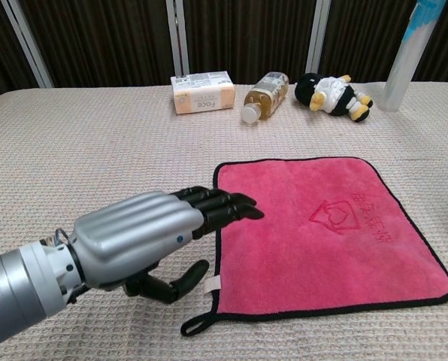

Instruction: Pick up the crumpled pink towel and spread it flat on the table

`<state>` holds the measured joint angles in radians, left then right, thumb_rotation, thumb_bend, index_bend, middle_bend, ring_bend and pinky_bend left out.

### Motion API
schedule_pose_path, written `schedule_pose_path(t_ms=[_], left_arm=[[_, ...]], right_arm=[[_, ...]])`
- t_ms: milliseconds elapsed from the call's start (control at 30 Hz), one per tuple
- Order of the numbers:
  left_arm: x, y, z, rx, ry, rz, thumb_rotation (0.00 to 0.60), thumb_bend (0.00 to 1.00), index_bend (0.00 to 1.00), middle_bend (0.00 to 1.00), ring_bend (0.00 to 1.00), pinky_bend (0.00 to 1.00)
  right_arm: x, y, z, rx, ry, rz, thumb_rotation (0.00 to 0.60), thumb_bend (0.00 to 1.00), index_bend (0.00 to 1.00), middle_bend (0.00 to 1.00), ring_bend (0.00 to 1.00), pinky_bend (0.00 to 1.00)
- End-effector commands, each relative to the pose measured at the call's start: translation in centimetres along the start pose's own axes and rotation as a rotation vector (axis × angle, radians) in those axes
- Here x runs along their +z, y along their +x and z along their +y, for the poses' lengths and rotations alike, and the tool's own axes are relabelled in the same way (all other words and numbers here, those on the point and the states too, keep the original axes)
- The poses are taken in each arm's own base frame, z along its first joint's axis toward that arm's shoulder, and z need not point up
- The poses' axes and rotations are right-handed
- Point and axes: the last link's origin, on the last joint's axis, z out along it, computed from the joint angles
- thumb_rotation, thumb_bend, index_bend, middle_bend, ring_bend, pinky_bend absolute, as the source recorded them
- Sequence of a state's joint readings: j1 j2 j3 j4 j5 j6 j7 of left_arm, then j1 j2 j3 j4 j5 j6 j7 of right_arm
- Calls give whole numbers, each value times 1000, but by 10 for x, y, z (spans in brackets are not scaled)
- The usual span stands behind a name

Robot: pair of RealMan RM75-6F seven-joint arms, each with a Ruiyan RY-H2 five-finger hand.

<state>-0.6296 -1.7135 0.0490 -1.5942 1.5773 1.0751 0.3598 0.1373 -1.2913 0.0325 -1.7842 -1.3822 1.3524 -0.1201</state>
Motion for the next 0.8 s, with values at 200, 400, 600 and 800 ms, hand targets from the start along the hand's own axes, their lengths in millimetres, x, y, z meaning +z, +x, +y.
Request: schedule_pose_path(t_ms=[200,400,600,800], left_arm=[[6,2,-31,50,83,-20,600,671,63,8,0,0],[15,3,-50,100,128,-23,600,671,74,21,0,0],[27,12,-65,123,167,-2,600,671,84,28,0,0],[35,16,-78,123,207,-5,600,671,87,30,0,0]], right_arm=[[1,-1,0,-6,-2,-8,600,237,0,0,0,0],[2,-2,0,-7,-2,-13,600,237,0,0,0,0],[4,-3,1,-12,-7,-18,600,237,0,0,0,0],[8,-5,3,-15,-18,-29,600,237,0,0,0,0]])
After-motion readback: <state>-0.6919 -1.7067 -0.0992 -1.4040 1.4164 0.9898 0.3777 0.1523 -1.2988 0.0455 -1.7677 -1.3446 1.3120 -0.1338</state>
